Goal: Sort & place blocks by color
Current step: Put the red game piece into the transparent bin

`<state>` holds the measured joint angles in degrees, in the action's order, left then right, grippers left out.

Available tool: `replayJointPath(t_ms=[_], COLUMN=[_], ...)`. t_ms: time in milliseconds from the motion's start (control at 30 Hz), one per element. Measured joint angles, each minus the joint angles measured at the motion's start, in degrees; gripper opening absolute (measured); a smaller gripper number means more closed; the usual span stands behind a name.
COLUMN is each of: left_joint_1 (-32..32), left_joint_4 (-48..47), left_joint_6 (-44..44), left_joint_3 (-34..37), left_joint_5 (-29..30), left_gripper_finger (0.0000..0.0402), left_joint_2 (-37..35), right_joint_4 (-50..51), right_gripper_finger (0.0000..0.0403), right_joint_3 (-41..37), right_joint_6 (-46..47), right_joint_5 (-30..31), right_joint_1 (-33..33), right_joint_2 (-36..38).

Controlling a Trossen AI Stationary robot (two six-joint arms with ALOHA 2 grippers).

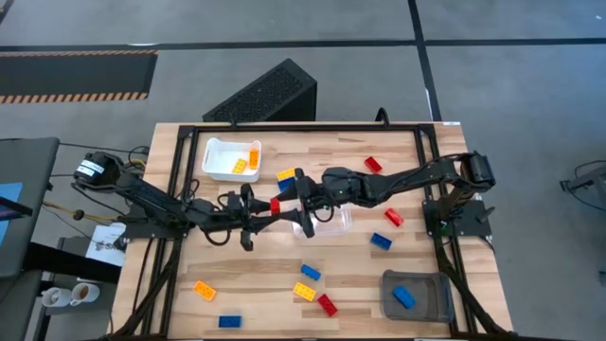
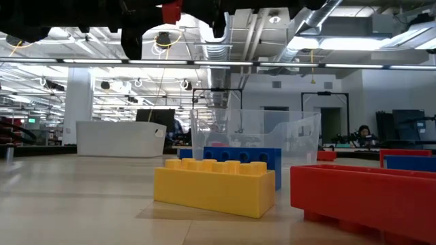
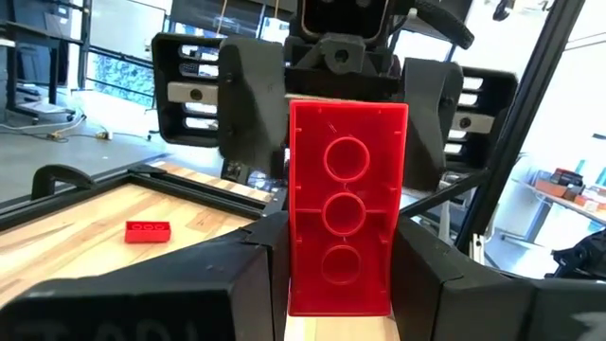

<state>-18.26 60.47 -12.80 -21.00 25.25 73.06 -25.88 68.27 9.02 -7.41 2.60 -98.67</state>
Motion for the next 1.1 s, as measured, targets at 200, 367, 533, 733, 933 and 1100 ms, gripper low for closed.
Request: replayJointPath(t_ms=[200, 367, 533, 733, 933, 1100], left_joint_1=[-0.02, -0.02, -0.02, -0.04, -0.07, -0.07], left_joint_4=[-0.09, -0.17, -0.31, -0.56, -1.58, -5.83], left_joint_6=[0.03, 0.03, -0.14, -0.88, -3.47, -4.22], left_joint_3=[-0.02, -0.02, -0.02, -0.06, -0.06, -0.06], left_joint_5=[0.19, 0.64, 0.58, 1.04, 0.77, 0.62], left_gripper_finger=[0.0096, 0.0096, 0.0096, 0.0132, 0.0189, 0.0209], left_joint_2=[0.02, 0.02, 0.02, 0.02, 0.04, -1.75], right_joint_4=[-0.14, 0.01, 0.08, 0.19, 1.21, 5.15], right_gripper_finger=[0.0154, 0.0128, 0.0134, 0.0144, 0.0132, 0.0141], right_joint_3=[0.0, 0.0, 0.0, 0.0, 0.0, 0.02], right_joint_6=[0.47, 1.16, 1.23, 1.05, 1.25, 1.68], right_joint_5=[-0.01, 0.03, 0.01, -0.01, -0.14, -0.13], right_joint_1=[-0.19, -0.19, -0.19, -0.63, -0.89, -1.26], right_joint_2=[0.06, 0.07, 0.07, 0.04, 0.02, 0.33])
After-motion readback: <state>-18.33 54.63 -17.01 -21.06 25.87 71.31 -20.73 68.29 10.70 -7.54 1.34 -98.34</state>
